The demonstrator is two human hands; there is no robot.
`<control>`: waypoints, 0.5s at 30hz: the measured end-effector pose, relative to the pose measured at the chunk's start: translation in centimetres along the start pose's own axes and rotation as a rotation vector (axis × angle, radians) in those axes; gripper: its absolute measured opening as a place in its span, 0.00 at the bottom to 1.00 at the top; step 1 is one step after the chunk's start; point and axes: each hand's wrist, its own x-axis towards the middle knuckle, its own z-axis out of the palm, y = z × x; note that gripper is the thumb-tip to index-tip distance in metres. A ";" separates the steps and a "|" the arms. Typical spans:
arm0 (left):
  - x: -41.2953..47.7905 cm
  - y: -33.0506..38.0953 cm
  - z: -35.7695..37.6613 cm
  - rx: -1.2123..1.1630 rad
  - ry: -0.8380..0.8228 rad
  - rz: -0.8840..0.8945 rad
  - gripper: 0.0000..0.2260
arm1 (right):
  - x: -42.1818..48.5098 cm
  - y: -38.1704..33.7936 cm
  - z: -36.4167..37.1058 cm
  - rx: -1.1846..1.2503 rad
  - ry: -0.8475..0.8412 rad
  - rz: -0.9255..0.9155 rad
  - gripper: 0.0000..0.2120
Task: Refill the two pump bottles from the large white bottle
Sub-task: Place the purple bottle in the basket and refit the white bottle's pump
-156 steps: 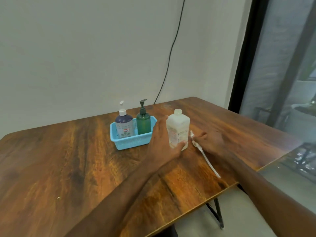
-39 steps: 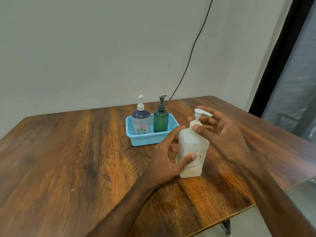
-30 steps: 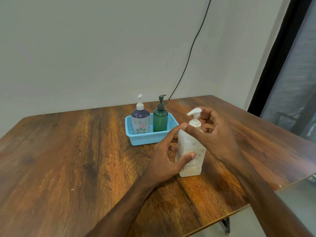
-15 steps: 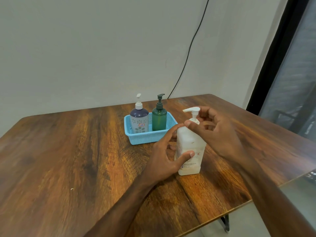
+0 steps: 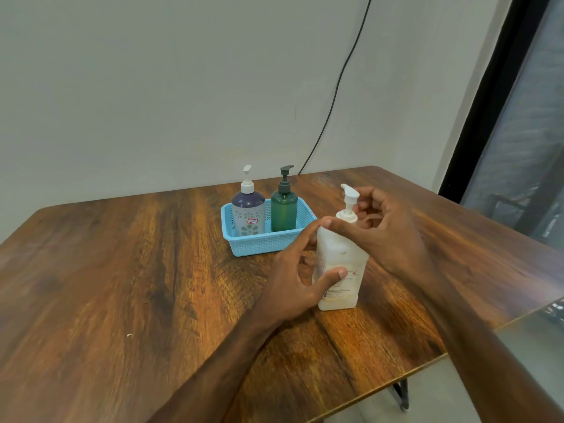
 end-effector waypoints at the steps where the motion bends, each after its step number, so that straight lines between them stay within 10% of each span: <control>1: 0.0 0.0 0.0 -0.014 -0.003 -0.004 0.36 | 0.0 0.0 -0.1 -0.005 -0.029 -0.012 0.25; 7: 0.1 -0.3 0.2 0.005 -0.015 -0.040 0.36 | 0.4 0.4 -1.6 0.002 -0.188 -0.029 0.27; 15: 0.0 0.0 0.1 0.019 -0.014 -0.042 0.36 | -0.2 0.4 0.5 0.026 0.066 0.032 0.29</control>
